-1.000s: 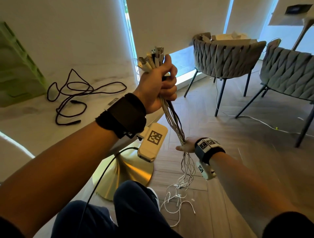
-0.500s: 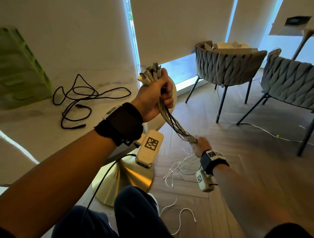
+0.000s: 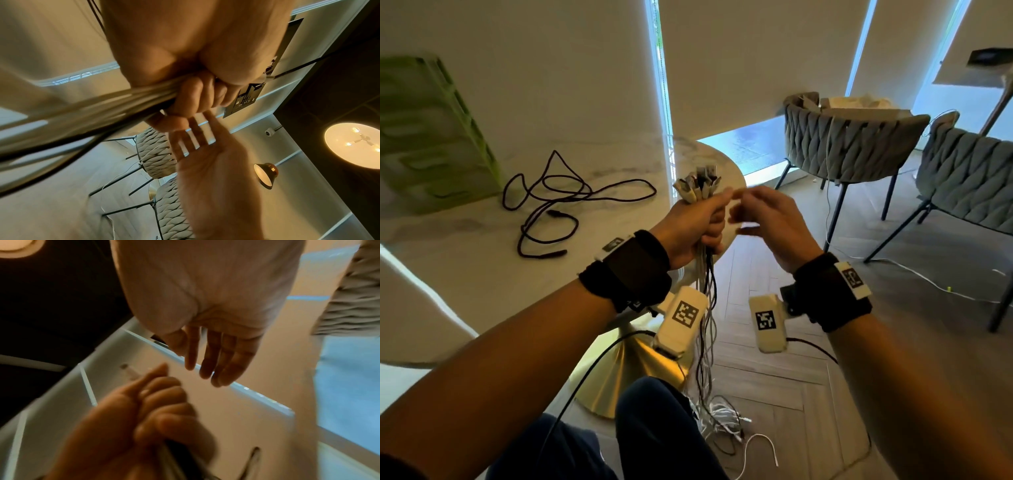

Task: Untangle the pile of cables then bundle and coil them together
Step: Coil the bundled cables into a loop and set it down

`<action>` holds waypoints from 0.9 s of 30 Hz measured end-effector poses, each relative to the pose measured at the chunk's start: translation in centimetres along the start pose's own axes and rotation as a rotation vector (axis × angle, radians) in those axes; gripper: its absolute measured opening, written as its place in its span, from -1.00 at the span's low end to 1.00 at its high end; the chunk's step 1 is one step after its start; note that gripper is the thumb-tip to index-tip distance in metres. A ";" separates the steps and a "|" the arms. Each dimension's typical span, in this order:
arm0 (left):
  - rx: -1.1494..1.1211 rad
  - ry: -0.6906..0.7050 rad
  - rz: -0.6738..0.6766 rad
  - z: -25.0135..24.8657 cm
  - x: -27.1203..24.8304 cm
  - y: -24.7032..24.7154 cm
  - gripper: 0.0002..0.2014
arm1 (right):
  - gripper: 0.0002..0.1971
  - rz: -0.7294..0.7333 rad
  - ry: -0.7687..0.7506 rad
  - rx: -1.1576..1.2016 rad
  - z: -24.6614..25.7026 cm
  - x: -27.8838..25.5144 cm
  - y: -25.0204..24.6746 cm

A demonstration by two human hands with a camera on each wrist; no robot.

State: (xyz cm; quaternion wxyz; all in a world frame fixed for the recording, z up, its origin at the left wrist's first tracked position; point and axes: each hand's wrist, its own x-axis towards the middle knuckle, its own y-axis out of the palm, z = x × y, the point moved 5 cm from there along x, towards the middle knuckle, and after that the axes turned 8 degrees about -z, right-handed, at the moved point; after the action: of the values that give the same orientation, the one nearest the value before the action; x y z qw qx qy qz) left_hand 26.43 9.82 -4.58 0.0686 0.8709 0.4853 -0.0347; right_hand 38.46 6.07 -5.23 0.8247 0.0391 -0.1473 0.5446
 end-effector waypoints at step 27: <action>-0.153 0.068 -0.222 -0.3 -3.1 -5.5 -0.73 | -0.77 0.122 -0.421 -0.476 8.7 -0.4 11.0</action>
State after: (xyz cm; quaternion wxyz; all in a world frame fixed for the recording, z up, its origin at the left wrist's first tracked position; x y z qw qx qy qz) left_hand 20.13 10.10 -4.34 0.1141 0.8047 0.5821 0.0243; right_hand 26.62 8.24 1.87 0.7278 -0.0520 -0.4402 0.5233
